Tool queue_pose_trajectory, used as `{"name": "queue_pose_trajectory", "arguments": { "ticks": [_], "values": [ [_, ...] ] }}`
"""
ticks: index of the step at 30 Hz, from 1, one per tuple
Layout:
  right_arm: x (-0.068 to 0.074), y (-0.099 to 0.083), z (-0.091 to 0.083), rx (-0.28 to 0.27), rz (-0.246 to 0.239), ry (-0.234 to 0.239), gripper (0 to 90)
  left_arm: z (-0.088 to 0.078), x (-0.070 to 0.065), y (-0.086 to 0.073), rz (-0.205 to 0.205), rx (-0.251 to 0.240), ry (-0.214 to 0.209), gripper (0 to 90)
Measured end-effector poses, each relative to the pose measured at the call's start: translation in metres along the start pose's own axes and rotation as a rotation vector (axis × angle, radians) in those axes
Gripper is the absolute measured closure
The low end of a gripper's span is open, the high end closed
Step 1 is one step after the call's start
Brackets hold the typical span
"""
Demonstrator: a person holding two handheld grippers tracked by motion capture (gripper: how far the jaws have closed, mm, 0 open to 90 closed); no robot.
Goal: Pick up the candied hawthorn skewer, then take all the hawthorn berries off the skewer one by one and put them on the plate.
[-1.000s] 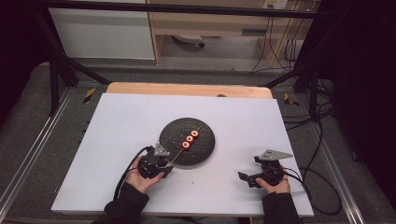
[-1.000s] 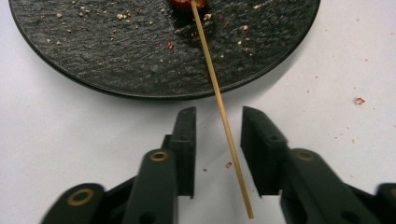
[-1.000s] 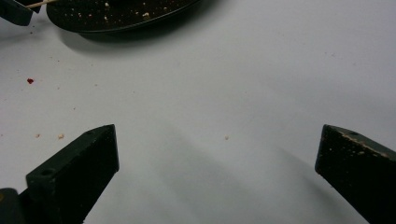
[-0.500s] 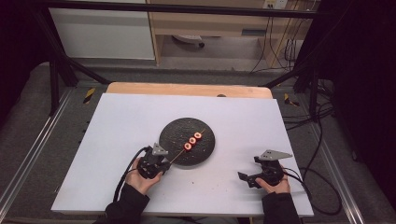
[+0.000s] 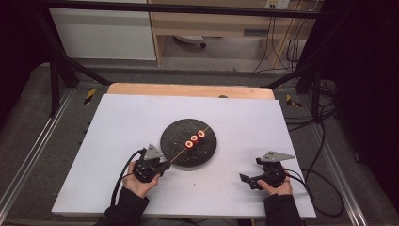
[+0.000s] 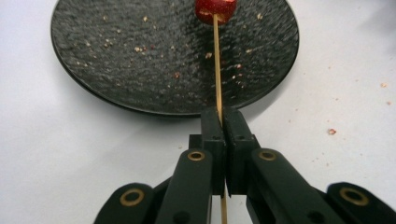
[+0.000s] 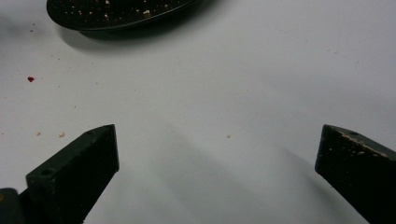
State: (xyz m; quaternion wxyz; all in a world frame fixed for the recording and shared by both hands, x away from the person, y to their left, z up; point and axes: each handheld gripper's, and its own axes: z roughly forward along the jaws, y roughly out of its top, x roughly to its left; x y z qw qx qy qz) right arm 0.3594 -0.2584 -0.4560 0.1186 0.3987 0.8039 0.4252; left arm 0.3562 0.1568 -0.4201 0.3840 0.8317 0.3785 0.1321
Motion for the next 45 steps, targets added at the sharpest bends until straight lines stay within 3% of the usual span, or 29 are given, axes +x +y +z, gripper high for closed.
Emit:
{"name": "queue_pose_trajectory", "arguments": {
  "ticks": [8, 18, 23, 35, 45],
  "values": [
    [0.0, 0.001, 0.0, -0.003, 0.013, 0.003, 0.6, -0.014, 0.003, -0.008, 0.006, -0.081, -0.02, 88.1],
    [0.008, 0.006, 0.001, -0.03, 0.005, 0.01, 0.5, -0.026, 0.012, -0.02, 0.007, -0.143, -0.027, 88.1],
    [0.013, 0.01, 0.002, -0.04, 0.004, 0.006, 0.6, -0.034, 0.019, -0.027, -0.012, -0.176, -0.037, 88.1],
    [0.027, 0.024, 0.011, -0.056, -0.004, 0.005, 0.5, -0.041, 0.019, -0.035, 0.015, -0.215, -0.057, 88.1],
    [0.044, 0.04, 0.021, -0.07, -0.012, 0.019, 0.6, -0.04, 0.019, -0.04, 0.014, -0.229, -0.059, 88.1]
  ]
}}
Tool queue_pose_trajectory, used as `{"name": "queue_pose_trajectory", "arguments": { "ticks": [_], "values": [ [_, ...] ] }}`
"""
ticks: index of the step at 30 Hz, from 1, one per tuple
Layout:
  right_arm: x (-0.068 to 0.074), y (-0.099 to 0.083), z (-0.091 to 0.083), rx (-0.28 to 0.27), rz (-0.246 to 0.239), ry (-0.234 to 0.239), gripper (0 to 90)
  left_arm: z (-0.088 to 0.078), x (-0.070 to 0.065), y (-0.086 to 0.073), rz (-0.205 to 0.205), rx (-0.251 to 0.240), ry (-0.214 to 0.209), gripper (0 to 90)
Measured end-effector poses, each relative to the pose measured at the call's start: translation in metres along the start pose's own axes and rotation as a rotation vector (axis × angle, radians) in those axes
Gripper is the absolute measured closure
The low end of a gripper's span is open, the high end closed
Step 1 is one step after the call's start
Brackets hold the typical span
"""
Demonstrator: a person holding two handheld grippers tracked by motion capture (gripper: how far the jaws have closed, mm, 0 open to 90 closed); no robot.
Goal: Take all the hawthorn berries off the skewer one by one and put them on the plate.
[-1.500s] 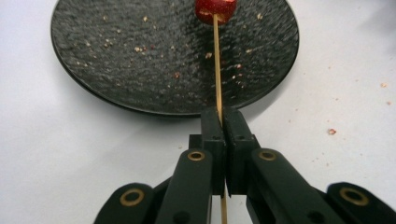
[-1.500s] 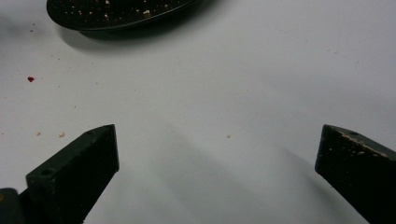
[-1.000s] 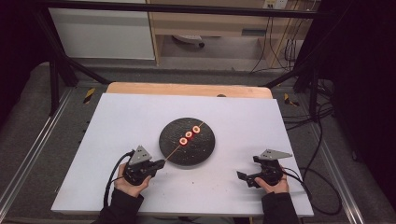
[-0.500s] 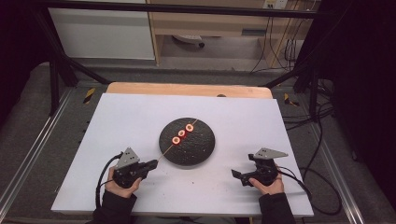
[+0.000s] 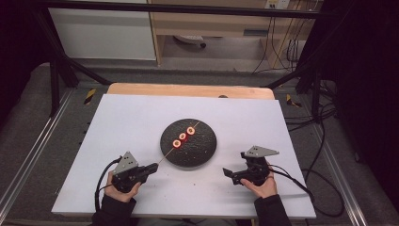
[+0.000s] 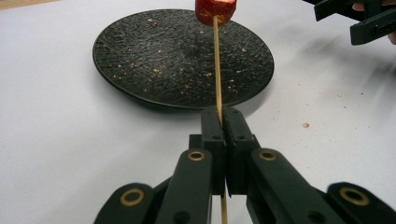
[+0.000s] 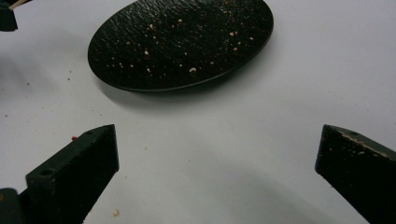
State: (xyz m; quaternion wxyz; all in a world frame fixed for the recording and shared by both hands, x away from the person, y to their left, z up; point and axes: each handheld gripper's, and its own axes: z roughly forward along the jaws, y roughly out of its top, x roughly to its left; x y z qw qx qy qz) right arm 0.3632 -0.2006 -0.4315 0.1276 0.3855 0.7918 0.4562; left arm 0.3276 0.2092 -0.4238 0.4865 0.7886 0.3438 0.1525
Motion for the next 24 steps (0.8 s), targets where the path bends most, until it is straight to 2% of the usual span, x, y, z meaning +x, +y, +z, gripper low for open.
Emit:
{"name": "queue_pose_trajectory", "arguments": {
  "ticks": [9, 17, 24],
  "values": [
    [0.014, 0.026, 0.008, -0.047, 0.006, 0.01, 0.6, 0.001, -0.003, -0.001, 0.01, -0.007, -0.007, 88.1],
    [0.029, 0.057, 0.026, -0.096, 0.02, 0.041, 1.5, 0.002, -0.006, -0.001, 0.019, -0.008, -0.015, 88.1],
    [0.033, 0.072, 0.036, -0.144, 0.069, 0.078, 3.9, 0.004, -0.012, -0.002, 0.029, -0.013, -0.02, 88.1]
  ]
}}
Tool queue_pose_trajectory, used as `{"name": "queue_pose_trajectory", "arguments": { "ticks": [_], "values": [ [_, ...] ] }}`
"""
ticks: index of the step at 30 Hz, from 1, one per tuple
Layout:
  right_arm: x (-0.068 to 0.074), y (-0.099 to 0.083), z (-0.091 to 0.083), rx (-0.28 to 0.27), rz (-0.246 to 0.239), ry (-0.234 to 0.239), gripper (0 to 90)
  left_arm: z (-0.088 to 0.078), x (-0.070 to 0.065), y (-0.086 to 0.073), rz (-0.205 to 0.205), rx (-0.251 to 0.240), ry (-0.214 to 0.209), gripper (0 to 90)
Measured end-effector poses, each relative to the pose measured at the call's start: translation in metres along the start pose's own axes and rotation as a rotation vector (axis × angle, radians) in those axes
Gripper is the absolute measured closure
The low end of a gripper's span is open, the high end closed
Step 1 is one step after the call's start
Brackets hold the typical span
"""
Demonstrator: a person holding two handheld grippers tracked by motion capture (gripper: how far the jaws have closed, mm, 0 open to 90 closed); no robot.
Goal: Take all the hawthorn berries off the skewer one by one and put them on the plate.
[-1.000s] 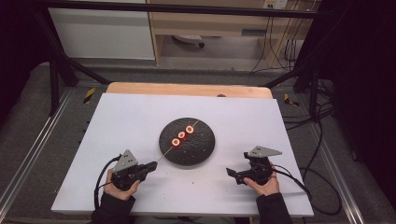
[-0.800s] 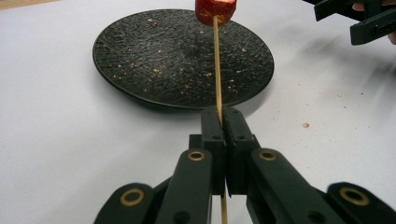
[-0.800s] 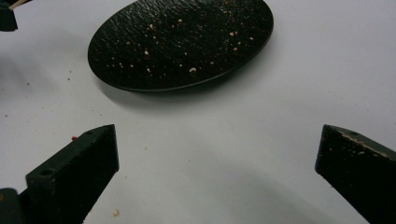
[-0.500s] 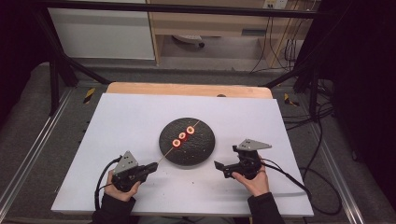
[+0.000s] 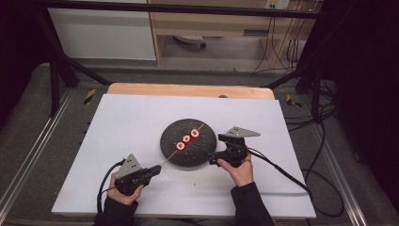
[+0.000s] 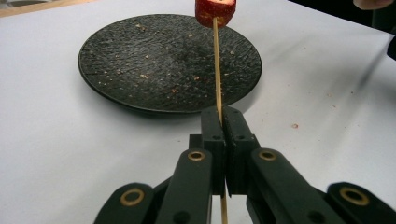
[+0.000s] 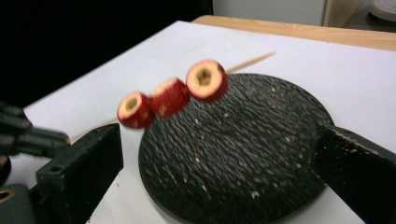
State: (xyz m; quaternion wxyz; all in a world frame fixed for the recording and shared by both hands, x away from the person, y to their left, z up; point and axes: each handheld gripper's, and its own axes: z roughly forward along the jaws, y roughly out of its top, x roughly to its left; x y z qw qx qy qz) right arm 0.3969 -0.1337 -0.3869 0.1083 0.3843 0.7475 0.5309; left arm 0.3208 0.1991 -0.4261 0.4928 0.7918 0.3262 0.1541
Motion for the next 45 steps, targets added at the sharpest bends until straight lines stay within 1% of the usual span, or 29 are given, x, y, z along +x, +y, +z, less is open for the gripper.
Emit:
{"name": "queue_pose_trajectory", "arguments": {
  "ticks": [2, 6, 9, 11, 12, 13, 14, 15, 17, 19, 23, 26, 28, 30, 34, 35, 38, 45],
  "values": [
    [-0.001, 0.003, 0.004, -0.004, 0.015, 0.002, 5.0, 0.001, -0.001, 0.0, 0.003, -0.001, -0.003, 88.1],
    [-0.005, 0.007, 0.009, -0.024, 0.057, 0.031, 11.8, 0.003, -0.005, 0.0, 0.007, -0.001, -0.01, 88.1],
    [-0.008, 0.008, 0.012, -0.027, 0.091, 0.033, 16.7, 0.004, -0.007, 0.0, 0.01, 0.001, -0.014, 88.1],
    [-0.011, 0.009, 0.014, -0.03, 0.105, 0.041, 21.8, 0.004, -0.007, 0.0, 0.011, -0.001, -0.016, 88.1],
    [-0.011, 0.01, 0.015, -0.033, 0.117, 0.046, 22.9, 0.004, -0.007, 0.0, 0.013, -0.001, -0.018, 88.1],
    [-0.011, 0.01, 0.015, -0.033, 0.117, 0.046, 22.9, 0.004, -0.008, 0.0, 0.014, -0.003, -0.017, 88.1],
    [-0.012, 0.01, 0.016, -0.038, 0.122, 0.054, 25.2, 0.004, -0.008, 0.0, 0.013, -0.005, -0.017, 88.1],
    [-0.014, 0.011, 0.017, -0.037, 0.138, 0.064, 31.3, 0.004, -0.009, 0.0, 0.012, -0.008, -0.021, 88.1],
    [-0.015, 0.011, 0.019, -0.051, 0.153, 0.069, 36.1, 0.004, -0.01, 0.0, 0.016, -0.01, -0.023, 88.1],
    [-0.016, 0.012, 0.02, -0.06, 0.17, 0.079, 39.7, 0.004, -0.011, 0.0, 0.022, -0.01, -0.024, 88.1],
    [-0.018, 0.012, 0.023, -0.06, 0.198, 0.093, 46.1, 0.003, -0.012, 0.001, 0.025, -0.015, -0.025, 88.1],
    [-0.019, 0.012, 0.024, -0.06, 0.207, 0.105, 50.0, 0.003, -0.013, 0.001, 0.027, -0.02, -0.025, 88.1],
    [-0.019, 0.012, 0.024, -0.057, 0.212, 0.108, 50.5, 0.003, -0.014, 0.001, 0.029, -0.022, -0.026, 88.1],
    [-0.019, 0.011, 0.026, -0.054, 0.224, 0.125, 53.7, 0.003, -0.015, 0.001, 0.032, -0.024, -0.026, 88.1],
    [-0.019, 0.01, 0.027, -0.051, 0.239, 0.136, 56.9, 0.003, -0.014, 0.001, 0.031, -0.023, -0.026, 88.1],
    [-0.019, 0.011, 0.027, -0.053, 0.247, 0.14, 59.1, 0.003, -0.014, 0.001, 0.03, -0.024, -0.028, 88.1],
    [-0.019, 0.012, 0.026, -0.055, 0.257, 0.149, 61.7, 0.002, -0.014, 0.001, 0.033, -0.03, -0.029, 88.1],
    [-0.02, 0.015, 0.023, -0.072, 0.275, 0.162, 63.2, 0.001, -0.015, 0.002, 0.038, -0.044, -0.029, 88.1]
  ]
}}
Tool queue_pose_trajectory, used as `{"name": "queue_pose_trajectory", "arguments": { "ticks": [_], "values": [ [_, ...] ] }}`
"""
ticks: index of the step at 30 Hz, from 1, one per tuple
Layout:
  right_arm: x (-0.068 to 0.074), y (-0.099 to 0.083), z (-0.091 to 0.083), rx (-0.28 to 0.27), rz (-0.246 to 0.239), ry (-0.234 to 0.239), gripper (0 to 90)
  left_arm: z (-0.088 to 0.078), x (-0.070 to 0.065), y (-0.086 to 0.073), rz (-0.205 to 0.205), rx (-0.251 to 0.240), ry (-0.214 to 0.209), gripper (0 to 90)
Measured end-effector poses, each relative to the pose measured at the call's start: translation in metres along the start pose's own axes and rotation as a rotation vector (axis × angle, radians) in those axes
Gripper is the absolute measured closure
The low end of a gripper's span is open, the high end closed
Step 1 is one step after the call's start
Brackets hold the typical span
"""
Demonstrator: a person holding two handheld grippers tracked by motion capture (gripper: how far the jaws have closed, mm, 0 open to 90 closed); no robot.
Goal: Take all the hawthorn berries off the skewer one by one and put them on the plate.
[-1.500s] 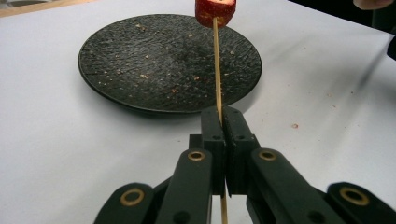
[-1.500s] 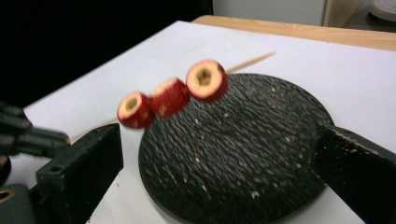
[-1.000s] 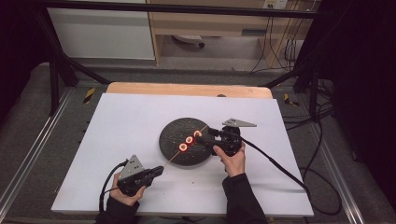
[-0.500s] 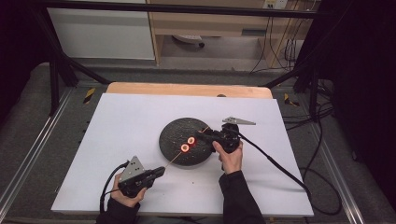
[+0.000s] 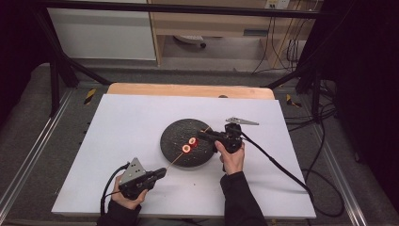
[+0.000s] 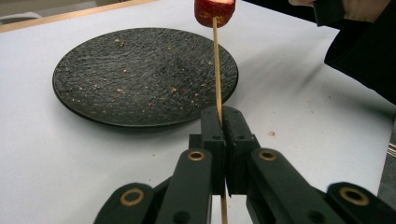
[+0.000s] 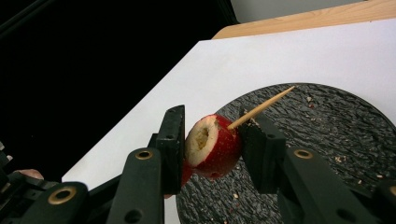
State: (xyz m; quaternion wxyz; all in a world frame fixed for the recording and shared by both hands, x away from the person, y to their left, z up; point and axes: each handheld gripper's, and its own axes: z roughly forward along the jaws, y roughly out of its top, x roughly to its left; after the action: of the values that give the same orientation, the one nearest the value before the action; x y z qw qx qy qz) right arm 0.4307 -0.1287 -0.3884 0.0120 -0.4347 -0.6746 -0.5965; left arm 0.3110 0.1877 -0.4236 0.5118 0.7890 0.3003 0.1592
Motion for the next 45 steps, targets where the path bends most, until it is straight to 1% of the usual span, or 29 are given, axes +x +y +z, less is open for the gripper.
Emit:
{"name": "queue_pose_trajectory", "arguments": {
  "ticks": [7, 13, 17, 18, 19, 20, 21, 22, 23, 25, 26, 30, 32, 34, 36, 38, 44, 45],
  "values": [
    [-0.001, 0.003, -0.001, -0.014, 0.011, 0.002, 63.6, -0.002, 0.0, 0.001, 0.005, -0.009, 0.007, 88.1],
    [-0.001, 0.007, -0.004, -0.034, 0.007, -0.014, 63.8, -0.003, 0.0, 0.002, 0.007, -0.019, 0.009, 88.1],
    [-0.005, 0.015, -0.009, -0.052, -0.001, -0.055, 63.9, -0.004, 0.001, 0.001, 0.005, -0.019, 0.01, 88.1],
    [-0.005, 0.015, -0.009, -0.052, -0.001, -0.055, 63.9, -0.004, 0.001, 0.001, 0.005, -0.019, 0.011, 88.1],
    [-0.007, 0.02, -0.013, -0.059, -0.004, -0.079, 63.9, -0.004, 0.002, 0.001, 0.004, -0.02, 0.011, 88.1],
    [-0.007, 0.02, -0.013, -0.059, -0.004, -0.079, 63.9, -0.005, 0.002, 0.001, 0.004, -0.02, 0.011, 88.1],
    [-0.009, 0.023, -0.014, -0.061, -0.007, -0.086, 63.9, -0.005, 0.002, 0.001, 0.004, -0.019, 0.011, 88.1],
    [-0.011, 0.028, -0.018, -0.07, -0.015, -0.102, 64.0, -0.005, 0.002, 0.001, 0.005, -0.018, 0.011, 88.2],
    [-0.011, 0.028, -0.018, -0.07, -0.015, -0.102, 64.0, -0.005, 0.002, 0.001, 0.005, -0.018, 0.011, 88.2],
    [-0.016, 0.035, -0.022, -0.076, -0.024, -0.13, 64.0, -0.004, 0.002, 0.001, 0.003, -0.017, 0.012, 88.1],
    [-0.016, 0.035, -0.022, -0.076, -0.024, -0.13, 64.0, -0.004, 0.002, 0.001, 0.003, -0.017, 0.014, 88.1],
    [-0.021, 0.043, -0.029, -0.086, -0.033, -0.161, 64.0, -0.005, 0.003, 0.001, 0.0, -0.017, 0.015, 88.2],
    [-0.026, 0.046, -0.032, -0.091, -0.028, -0.178, 63.9, -0.005, 0.004, 0.001, -0.003, -0.021, 0.018, 88.1],
    [-0.027, 0.045, -0.032, -0.091, -0.027, -0.179, 64.0, -0.006, 0.005, 0.001, -0.004, -0.023, 0.023, 88.1],
    [-0.029, 0.042, -0.031, -0.078, -0.023, -0.183, 63.8, -0.007, 0.006, 0.002, -0.01, -0.026, 0.025, 88.2],
    [-0.032, 0.033, -0.023, -0.049, -0.034, -0.188, 63.7, -0.008, 0.007, 0.002, -0.014, -0.028, 0.029, 88.1],
    [-0.035, 0.01, 0.001, 0.026, -0.036, -0.18, 63.6, -0.008, 0.009, 0.001, -0.022, -0.028, 0.041, 88.1],
    [-0.036, 0.007, 0.005, 0.039, -0.038, -0.181, 63.5, -0.008, 0.01, 0.001, -0.026, -0.021, 0.043, 88.1]
  ]
}}
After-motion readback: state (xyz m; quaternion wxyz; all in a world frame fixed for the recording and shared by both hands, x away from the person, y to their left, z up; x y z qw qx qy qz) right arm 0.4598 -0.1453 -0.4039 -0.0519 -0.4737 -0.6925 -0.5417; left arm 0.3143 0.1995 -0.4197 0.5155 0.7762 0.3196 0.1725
